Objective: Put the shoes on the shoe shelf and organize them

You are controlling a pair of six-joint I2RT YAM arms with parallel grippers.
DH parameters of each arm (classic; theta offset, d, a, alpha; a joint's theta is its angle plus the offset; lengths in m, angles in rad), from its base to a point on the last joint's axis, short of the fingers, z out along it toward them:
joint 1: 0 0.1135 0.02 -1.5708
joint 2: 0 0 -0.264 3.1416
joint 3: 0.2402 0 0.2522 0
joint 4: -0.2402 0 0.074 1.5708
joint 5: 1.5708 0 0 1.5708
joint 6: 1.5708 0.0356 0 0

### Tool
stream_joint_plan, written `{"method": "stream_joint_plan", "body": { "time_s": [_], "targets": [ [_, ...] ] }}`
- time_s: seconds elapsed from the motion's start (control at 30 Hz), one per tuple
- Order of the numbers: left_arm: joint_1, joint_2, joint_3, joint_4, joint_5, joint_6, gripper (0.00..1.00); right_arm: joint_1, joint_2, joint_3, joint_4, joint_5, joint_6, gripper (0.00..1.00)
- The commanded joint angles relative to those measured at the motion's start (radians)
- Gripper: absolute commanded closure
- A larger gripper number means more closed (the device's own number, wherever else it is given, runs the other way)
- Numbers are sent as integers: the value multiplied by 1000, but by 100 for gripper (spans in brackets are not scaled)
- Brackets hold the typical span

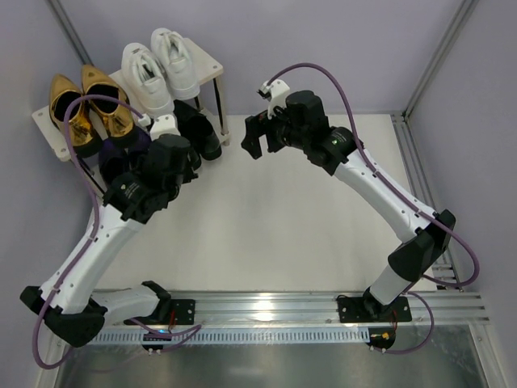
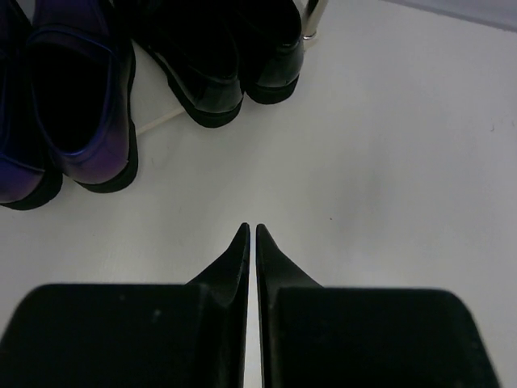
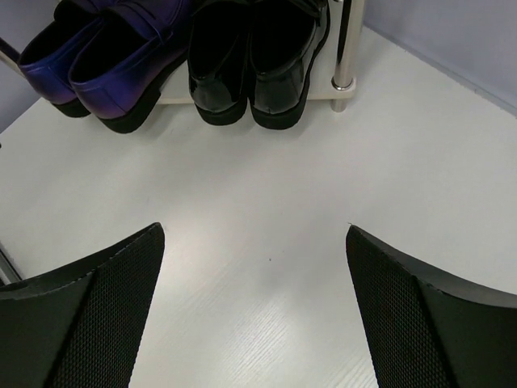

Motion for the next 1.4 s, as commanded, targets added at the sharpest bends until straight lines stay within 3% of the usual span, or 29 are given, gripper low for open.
{"method": "stream_joint_plan", "body": {
  "time_s": [0.0, 0.07, 0.27, 0.57, 0.93, 1.37],
  "targets": [
    [-6, 36, 48, 72, -131, 50, 100, -3, -24, -8, 9, -42, 15, 7],
    [15, 50, 51, 107, -171, 127, 100, -5, -24, -2, 11, -45, 12, 7],
    [228, 101, 110, 134, -18, 202, 100, -10, -16, 17, -9, -63, -7, 7],
    [426, 139, 113, 186, 134, 259, 100, -36, -52, -37, 3, -97, -5, 7],
    [483, 145, 151, 193, 117, 271, 100, -48, -170, -192, 76, -108, 4, 7],
    [485, 184, 262, 167, 91, 283, 100, -48, -205, -224, 73, -106, -2, 7]
  ]
}}
